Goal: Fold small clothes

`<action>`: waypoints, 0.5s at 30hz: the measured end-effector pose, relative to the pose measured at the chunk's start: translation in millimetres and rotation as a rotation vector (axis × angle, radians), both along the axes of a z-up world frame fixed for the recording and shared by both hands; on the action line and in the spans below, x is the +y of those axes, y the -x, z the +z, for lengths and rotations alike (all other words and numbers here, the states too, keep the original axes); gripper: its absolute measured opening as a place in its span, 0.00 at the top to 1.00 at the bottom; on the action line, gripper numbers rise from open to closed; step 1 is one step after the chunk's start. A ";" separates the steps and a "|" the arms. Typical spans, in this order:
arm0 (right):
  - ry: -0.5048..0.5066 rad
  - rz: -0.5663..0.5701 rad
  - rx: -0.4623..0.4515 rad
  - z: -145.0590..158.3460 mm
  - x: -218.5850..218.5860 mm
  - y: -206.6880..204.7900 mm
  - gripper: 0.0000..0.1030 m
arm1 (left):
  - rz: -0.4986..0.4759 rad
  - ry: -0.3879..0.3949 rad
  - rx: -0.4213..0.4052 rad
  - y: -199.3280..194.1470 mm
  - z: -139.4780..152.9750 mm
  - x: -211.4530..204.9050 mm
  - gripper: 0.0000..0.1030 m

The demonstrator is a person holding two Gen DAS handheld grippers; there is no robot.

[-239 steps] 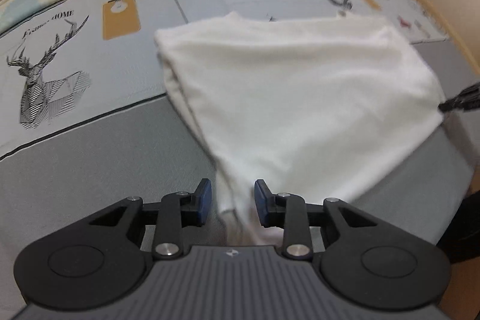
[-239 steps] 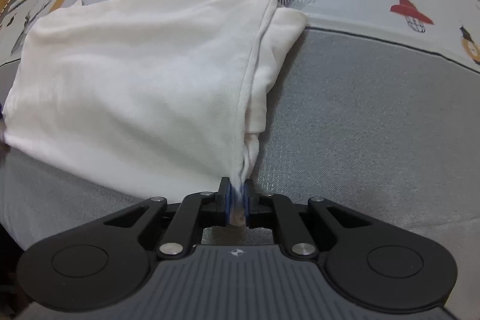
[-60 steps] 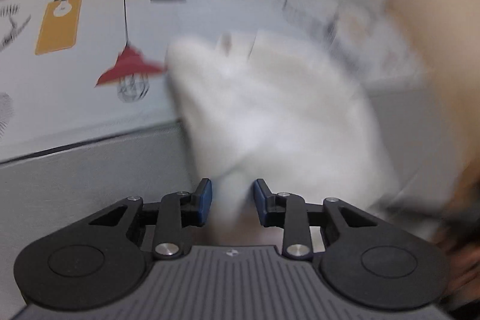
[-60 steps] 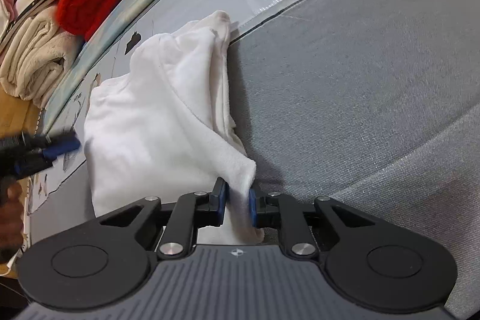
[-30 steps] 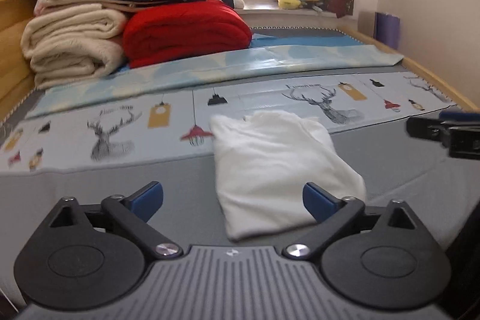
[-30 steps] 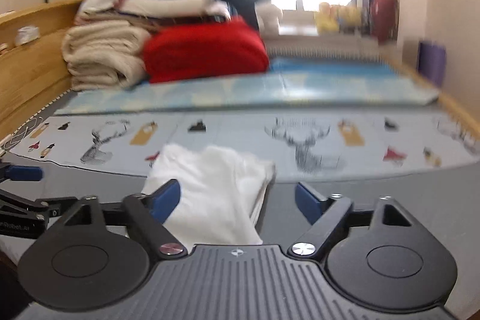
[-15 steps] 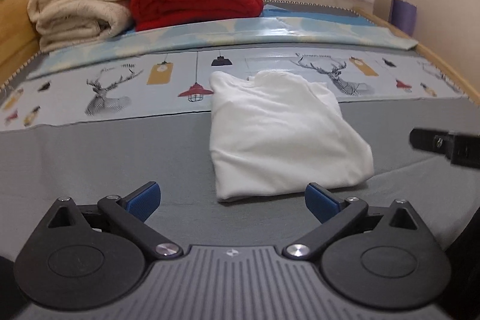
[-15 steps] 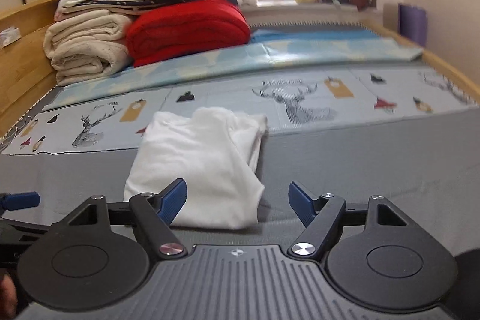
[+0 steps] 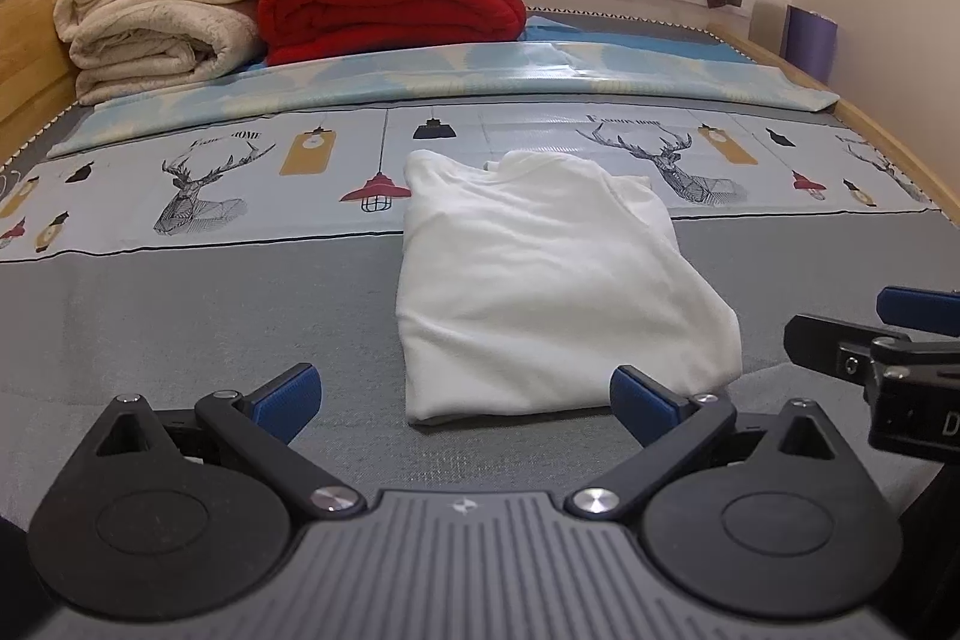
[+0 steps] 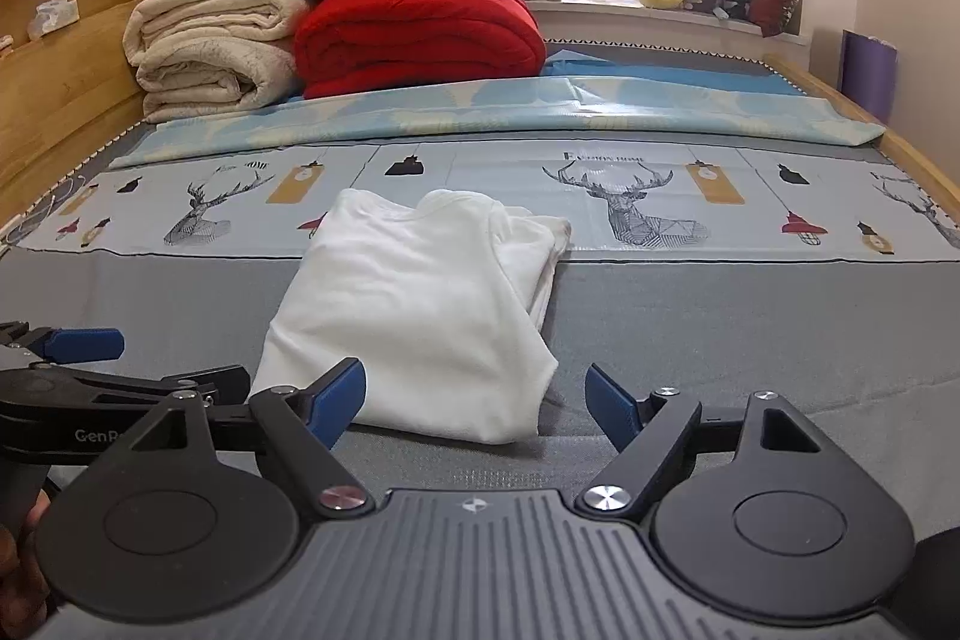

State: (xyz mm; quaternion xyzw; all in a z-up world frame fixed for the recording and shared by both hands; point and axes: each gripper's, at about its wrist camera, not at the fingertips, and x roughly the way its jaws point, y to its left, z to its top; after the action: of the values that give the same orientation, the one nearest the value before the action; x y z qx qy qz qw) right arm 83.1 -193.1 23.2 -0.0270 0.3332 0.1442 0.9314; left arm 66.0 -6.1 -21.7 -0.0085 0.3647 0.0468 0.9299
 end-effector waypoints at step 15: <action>0.030 0.052 -0.009 -2.5 12.9 1.6 0.20 | 0.006 0.028 0.008 -1.6 -1.4 5.7 0.00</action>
State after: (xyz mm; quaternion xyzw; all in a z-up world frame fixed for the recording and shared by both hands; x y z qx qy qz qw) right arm 81.5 -180.2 20.7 -0.0506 0.3303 0.1632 0.9283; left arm 67.5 -0.3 -23.1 -0.0223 0.3688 0.0445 0.9282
